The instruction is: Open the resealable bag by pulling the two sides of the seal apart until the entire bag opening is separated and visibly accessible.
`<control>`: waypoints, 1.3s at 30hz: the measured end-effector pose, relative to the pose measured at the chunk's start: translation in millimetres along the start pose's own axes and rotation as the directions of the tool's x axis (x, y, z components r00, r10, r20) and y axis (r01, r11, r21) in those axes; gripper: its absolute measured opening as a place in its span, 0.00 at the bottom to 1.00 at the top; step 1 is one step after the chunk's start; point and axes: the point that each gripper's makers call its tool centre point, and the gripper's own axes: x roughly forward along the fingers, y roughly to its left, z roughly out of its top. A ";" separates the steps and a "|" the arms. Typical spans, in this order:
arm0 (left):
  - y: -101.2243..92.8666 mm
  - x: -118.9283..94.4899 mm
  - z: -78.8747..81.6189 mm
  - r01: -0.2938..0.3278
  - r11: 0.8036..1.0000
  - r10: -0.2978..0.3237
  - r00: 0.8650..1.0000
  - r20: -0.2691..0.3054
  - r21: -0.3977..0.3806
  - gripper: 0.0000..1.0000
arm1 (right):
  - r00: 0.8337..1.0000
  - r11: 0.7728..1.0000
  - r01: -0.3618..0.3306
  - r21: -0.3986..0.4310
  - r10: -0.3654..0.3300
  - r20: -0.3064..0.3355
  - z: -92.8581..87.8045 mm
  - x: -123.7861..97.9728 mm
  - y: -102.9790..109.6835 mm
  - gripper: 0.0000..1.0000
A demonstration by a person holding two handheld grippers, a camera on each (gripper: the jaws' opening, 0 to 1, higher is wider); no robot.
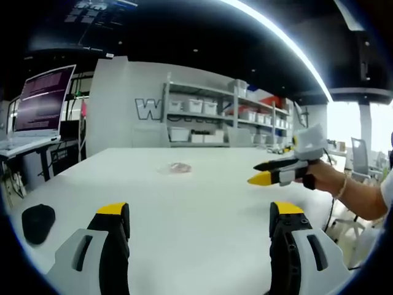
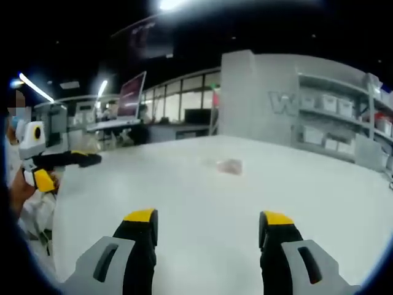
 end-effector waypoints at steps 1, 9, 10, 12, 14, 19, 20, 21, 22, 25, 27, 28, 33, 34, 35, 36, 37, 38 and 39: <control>0.0 0.0 0.2 0.000 1.000 0.000 1.000 0.000 0.000 0.92 | 1.000 1.000 -0.001 -0.001 0.001 -0.001 0.2 0.8 0.1 0.67; -0.3 -0.1 2.5 0.000 1.000 0.000 1.000 0.006 0.000 0.92 | 1.000 1.000 -0.008 0.001 0.008 -0.002 3.3 9.2 -2.5 0.66; -0.2 -0.1 2.6 -0.001 1.000 0.001 1.000 0.006 0.000 0.92 | 1.000 1.000 -0.008 0.002 0.008 -0.002 3.9 10.3 -3.4 0.66; -0.1 -0.1 2.6 -0.002 1.000 0.002 1.000 0.005 -0.001 0.92 | 1.000 1.000 -0.007 0.003 0.007 -0.002 4.6 11.7 -5.0 0.65; -0.4 -0.3 3.0 -0.001 1.000 0.001 1.000 0.007 -0.001 0.92 | 1.000 1.000 -0.007 0.003 0.007 -0.004 5.1 13.4 -6.6 0.65; -1.2 0.2 3.5 0.001 1.000 -0.001 1.000 0.005 0.000 0.92 | 1.000 1.000 -0.009 0.001 0.009 -0.004 8.3 16.1 -6.2 0.65; -1.4 0.1 4.2 0.002 1.000 -0.002 1.000 0.006 0.001 0.92 | 1.000 1.000 -0.009 -0.001 0.009 -0.004 9.3 16.9 -6.3 0.65; -1.7 0.1 4.6 0.002 1.000 -0.002 1.000 0.007 0.002 0.92 | 1.000 1.000 -0.008 -0.002 0.008 -0.003 10.3 17.8 -6.6 0.65; -2.0 -0.1 5.0 0.002 1.000 -0.002 1.000 0.007 0.003 0.92 | 1.000 1.000 -0.007 -0.003 0.007 -0.003 11.7 19.0 -7.0 0.65; -2.1 -0.6 6.3 0.003 1.000 -0.003 1.000 0.009 0.003 0.93 | 1.000 1.000 -0.008 -0.007 0.008 -0.004 14.3 22.3 -6.5 0.65; -2.1 -1.2 7.1 0.003 1.000 -0.003 1.000 0.010 0.003 0.93 | 1.000 1.000 -0.008 -0.011 0.008 -0.006 14.9 22.5 -5.6 0.65; -1.9 -1.5 7.3 0.003 1.000 -0.003 1.000 0.010 0.004 0.93 | 1.000 1.000 -0.008 -0.012 0.008 -0.007 15.2 22.8 -5.4 0.65; -1.9 -2.1 8.4 0.004 1.000 -0.004 1.000 0.010 0.004 0.93 | 1.000 1.000 -0.007 -0.015 0.007 -0.013 16.7 26.4 -6.2 0.65; -2.1 -2.1 8.8 0.005 1.000 -0.005 1.000 0.011 0.005 0.93 | 1.000 1.000 -0.007 -0.015 0.007 -0.015 16.8 27.0 -6.5 0.65; -2.3 -2.1 9.4 0.005 1.000 -0.005 1.000 0.012 0.005 0.93 | 1.000 1.000 -0.007 -0.015 0.007 -0.017 17.2 27.9 -7.0 0.65; -2.2 -2.0 9.9 0.006 1.000 -0.006 1.000 0.013 0.006 0.93 | 1.000 1.000 -0.007 -0.014 0.007 -0.018 17.4 28.2 -7.3 0.65; -2.3 -1.9 10.7 0.007 1.000 -0.007 1.000 0.015 0.005 0.93 | 1.000 1.000 -0.008 -0.013 0.007 -0.019 17.7 29.1 -7.8 0.65; -2.5 -1.8 11.1 0.008 1.000 -0.008 1.000 0.016 0.005 0.93 | 1.000 1.000 -0.008 -0.012 0.007 -0.022 17.7 29.9 -8.3 0.65; -2.5 -1.8 11.3 0.008 1.000 -0.008 1.000 0.017 0.005 0.93 | 1.000 1.000 -0.007 -0.011 0.007 -0.023 17.6 30.6 -8.7 0.65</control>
